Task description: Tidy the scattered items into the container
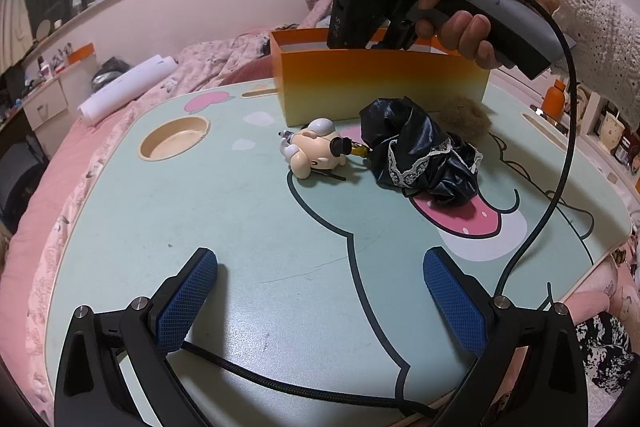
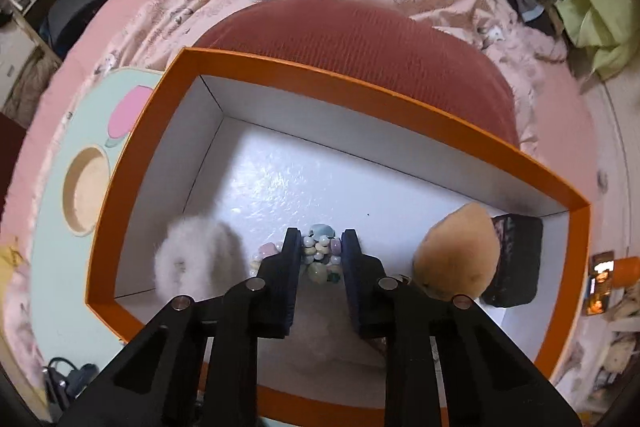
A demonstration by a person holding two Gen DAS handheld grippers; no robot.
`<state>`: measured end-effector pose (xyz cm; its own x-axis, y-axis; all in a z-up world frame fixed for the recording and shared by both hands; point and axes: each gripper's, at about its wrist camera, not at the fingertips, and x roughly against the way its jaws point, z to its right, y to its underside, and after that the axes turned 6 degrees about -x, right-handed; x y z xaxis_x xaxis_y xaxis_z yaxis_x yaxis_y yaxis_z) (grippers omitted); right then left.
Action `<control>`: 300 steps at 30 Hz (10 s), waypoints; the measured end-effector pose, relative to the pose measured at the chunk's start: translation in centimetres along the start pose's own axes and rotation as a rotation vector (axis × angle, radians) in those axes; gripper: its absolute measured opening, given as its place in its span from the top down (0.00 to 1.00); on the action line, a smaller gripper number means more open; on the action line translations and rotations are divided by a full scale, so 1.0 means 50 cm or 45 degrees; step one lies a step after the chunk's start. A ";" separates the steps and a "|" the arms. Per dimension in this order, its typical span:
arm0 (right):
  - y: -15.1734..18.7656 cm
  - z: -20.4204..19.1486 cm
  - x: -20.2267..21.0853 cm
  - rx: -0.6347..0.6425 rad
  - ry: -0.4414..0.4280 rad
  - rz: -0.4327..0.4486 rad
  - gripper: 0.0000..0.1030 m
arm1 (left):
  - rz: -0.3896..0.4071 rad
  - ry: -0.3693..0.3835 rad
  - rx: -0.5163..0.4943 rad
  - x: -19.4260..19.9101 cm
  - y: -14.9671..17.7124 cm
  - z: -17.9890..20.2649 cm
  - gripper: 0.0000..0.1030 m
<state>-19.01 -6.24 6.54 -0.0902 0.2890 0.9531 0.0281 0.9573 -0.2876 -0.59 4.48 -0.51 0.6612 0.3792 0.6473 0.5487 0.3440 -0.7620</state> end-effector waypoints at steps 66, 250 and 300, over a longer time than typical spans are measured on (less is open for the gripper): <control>0.472 0.050 0.063 -0.193 -0.053 0.656 0.03 | -0.233 0.283 0.052 0.004 -0.383 -0.084 0.00; 0.529 0.088 0.172 -0.378 0.046 0.622 0.19 | 0.059 -0.201 0.247 -0.040 -0.031 0.096 0.00; 0.529 0.109 0.153 -0.376 0.019 0.707 0.00 | -0.890 -0.021 0.762 -0.350 -0.406 -0.048 0.03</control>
<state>-24.40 21.27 5.69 0.0308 0.7410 0.6708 0.3405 0.6232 -0.7041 -22.08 -11.21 3.59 0.2688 -0.0717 0.9605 0.4618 0.8847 -0.0632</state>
